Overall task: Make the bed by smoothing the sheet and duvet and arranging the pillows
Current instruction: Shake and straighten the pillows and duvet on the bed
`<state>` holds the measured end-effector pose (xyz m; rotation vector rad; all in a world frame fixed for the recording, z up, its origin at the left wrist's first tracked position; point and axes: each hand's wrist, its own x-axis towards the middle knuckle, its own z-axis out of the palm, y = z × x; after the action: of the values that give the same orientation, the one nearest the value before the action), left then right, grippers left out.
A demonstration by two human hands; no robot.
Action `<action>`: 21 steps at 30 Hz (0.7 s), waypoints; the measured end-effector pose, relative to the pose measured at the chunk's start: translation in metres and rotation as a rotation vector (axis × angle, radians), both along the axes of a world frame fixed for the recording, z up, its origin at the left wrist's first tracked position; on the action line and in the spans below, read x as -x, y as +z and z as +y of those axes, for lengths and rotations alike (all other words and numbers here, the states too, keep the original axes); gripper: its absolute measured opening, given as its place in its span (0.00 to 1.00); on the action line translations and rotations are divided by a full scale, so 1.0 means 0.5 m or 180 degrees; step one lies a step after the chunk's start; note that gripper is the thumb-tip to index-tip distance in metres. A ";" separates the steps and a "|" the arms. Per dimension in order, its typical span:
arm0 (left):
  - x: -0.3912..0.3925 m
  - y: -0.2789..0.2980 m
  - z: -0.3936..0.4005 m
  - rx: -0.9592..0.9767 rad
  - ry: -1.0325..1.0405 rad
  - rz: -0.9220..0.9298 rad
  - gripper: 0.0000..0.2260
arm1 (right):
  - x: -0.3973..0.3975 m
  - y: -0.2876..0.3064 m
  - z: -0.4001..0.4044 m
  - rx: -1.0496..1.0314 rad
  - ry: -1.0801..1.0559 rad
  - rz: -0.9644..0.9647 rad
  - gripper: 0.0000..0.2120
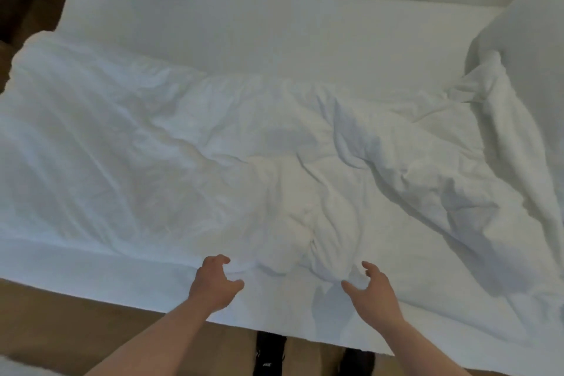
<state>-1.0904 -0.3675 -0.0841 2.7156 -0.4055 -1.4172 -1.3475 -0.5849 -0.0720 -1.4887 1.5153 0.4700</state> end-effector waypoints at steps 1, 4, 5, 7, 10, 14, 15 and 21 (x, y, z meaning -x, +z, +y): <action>-0.015 -0.001 0.006 0.0049 0.0350 0.0020 0.31 | -0.020 -0.004 0.008 -0.0286 -0.0571 0.0069 0.38; -0.057 -0.018 0.010 0.0152 0.1203 0.0176 0.34 | -0.058 -0.039 0.020 -0.1118 -0.2054 0.0145 0.38; -0.068 -0.027 0.008 0.0134 0.1472 0.0269 0.35 | -0.061 -0.054 0.021 -0.1274 -0.2384 0.0095 0.36; -0.085 -0.051 0.006 0.0080 0.2164 0.0582 0.37 | -0.054 -0.094 0.023 -0.1468 -0.2970 -0.0068 0.31; -0.088 -0.088 0.012 -0.0106 0.2904 0.1195 0.37 | -0.034 -0.154 0.026 -0.1522 -0.3598 -0.0333 0.29; -0.069 -0.133 0.022 -0.0104 0.3326 0.1172 0.25 | 0.003 -0.183 0.031 -0.0874 -0.3790 -0.0574 0.19; -0.066 -0.145 0.025 0.0001 0.3364 0.0988 0.18 | 0.014 -0.178 0.036 -0.0659 -0.3675 -0.0516 0.18; -0.041 -0.108 0.106 -0.0465 0.2456 -0.0082 0.12 | 0.114 -0.099 0.115 -0.0065 -0.3071 0.0061 0.10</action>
<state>-1.0700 -0.3143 -0.1382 2.5208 0.7006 -1.1961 -1.4043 -0.5276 -0.1217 -0.5906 2.0066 -0.0830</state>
